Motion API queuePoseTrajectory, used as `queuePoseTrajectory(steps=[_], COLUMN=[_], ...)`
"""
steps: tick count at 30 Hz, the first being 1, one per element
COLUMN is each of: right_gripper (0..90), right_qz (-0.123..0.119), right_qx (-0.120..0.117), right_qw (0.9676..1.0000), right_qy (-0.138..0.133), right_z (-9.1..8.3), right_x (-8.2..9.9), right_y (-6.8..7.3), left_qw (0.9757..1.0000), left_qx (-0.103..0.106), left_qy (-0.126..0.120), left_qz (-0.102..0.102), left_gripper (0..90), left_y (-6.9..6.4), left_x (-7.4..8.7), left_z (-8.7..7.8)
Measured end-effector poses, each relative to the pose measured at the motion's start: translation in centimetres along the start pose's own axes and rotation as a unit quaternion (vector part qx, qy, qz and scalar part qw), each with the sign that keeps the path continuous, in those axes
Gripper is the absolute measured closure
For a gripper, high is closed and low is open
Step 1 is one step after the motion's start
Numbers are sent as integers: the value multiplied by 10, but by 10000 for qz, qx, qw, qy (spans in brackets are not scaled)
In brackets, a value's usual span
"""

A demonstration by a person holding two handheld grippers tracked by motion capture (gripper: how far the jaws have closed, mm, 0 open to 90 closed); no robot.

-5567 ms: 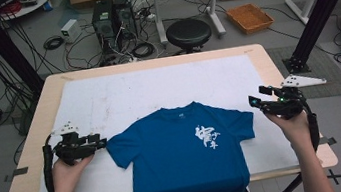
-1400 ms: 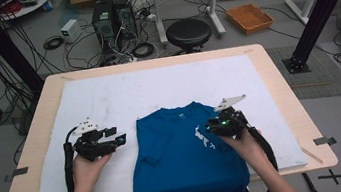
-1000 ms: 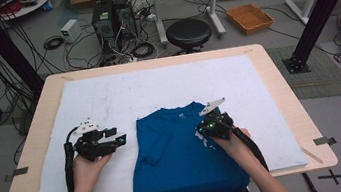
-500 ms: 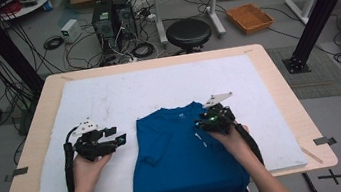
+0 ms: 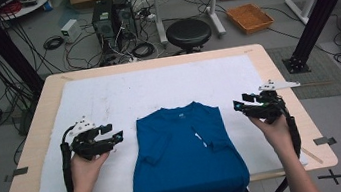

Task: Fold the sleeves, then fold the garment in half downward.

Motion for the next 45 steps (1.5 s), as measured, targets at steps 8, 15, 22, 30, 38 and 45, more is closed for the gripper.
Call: queuePoseTrajectory(steps=[8,15,22,30,38,45], right_gripper=[436,424,433,530,564,573], right_qz=[38,59,68,111,288,117], right_qx=[14,21,45,24,-40,-9], right_qw=[9999,9999,10000,9989,9962,9939], right_qy=[-116,-144,55,449,823,1100], right_z=[-6,-7,8,36,55,73], right_x=[-1,-2,5,20,29,33], right_y=[-5,-4,-2,5,13,24], left_qw=[10000,10000,9998,9979,9944,9931], left_qx=[-40,45,148,272,317,95], left_qy=[-10,-17,144,452,764,913], left_qz=[45,48,-59,-388,-662,-727], left_gripper=[399,399,405,464,524,513], left_y=[-1,-4,-10,-16,-22,-23], left_x=[0,-2,-1,1,5,7], left_z=[-1,1,12,39,60,72])
Point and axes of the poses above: each handheld gripper's, and its own axes: z roughly forward along the jaws, x roughly out of its underside, y roughly to its left, the point moved 2 cm from there along z, roughly forward along the jaws, and after that the axes turned 5 degrees about -y, right-handed, at the moved point
